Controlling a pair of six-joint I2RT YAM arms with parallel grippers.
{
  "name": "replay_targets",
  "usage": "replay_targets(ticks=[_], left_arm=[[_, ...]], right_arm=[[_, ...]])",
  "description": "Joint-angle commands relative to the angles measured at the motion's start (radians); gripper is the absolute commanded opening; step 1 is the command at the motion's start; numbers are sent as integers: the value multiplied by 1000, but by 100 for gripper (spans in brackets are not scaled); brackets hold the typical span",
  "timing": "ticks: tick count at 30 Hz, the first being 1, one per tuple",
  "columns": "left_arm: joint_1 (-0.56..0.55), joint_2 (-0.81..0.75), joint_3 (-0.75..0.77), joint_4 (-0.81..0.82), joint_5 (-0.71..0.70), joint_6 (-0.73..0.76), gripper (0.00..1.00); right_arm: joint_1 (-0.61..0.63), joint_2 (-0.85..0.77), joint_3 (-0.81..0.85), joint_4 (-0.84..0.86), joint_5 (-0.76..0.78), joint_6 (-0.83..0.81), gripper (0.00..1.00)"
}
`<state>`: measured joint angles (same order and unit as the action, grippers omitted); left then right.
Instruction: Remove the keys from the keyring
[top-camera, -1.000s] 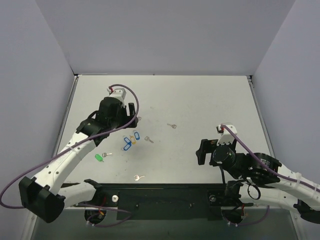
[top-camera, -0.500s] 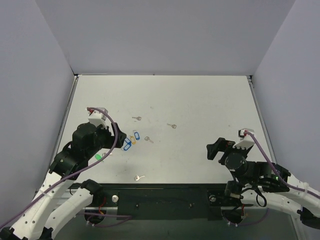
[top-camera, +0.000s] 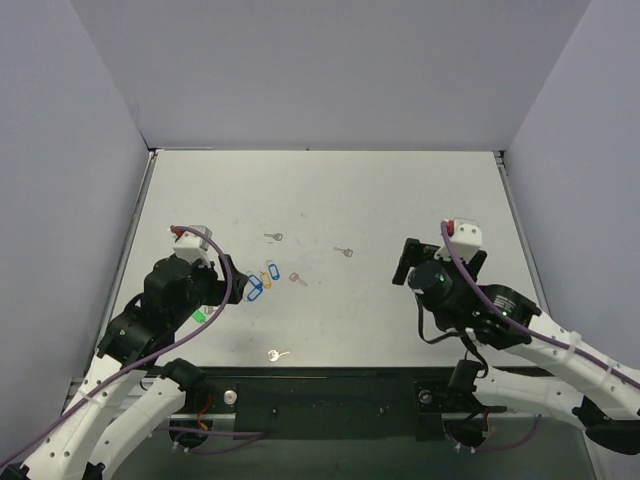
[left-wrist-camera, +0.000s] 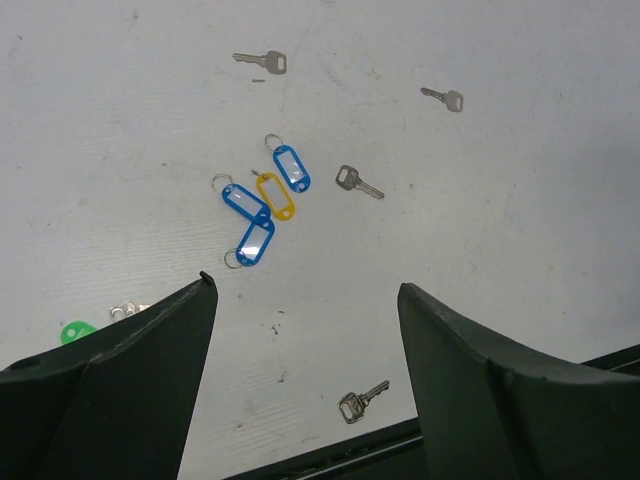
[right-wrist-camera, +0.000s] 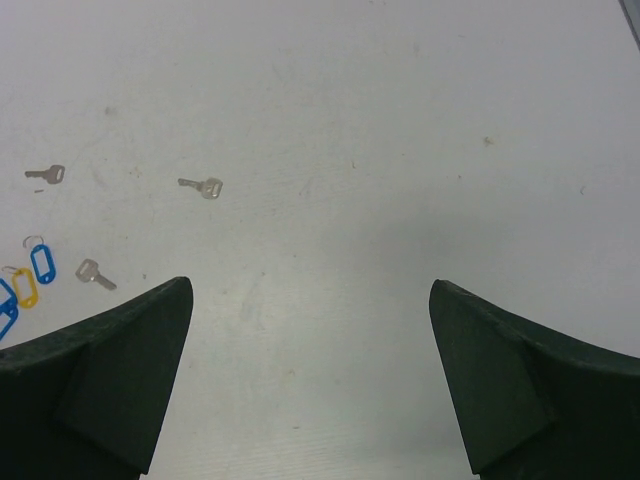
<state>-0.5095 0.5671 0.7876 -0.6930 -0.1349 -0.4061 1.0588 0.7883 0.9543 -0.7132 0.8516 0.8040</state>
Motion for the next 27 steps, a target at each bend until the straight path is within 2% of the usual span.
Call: replay_targets(ticks=[1,6,11,27], left_arm=[[-3,8,6,15,-26,12,83],[-1,1,1,21,-32,13,83],[-1,10,2,20,-31,15,83],[2,-1,-1,23,-28,18,83]], right_arm=[[-46,172,118,107,-103,-94,100],[-54,307,185,227,-245,-121,100],[-52,365,204,268,-344,-118,100],[-49,313,133,299,-364,-98,100]])
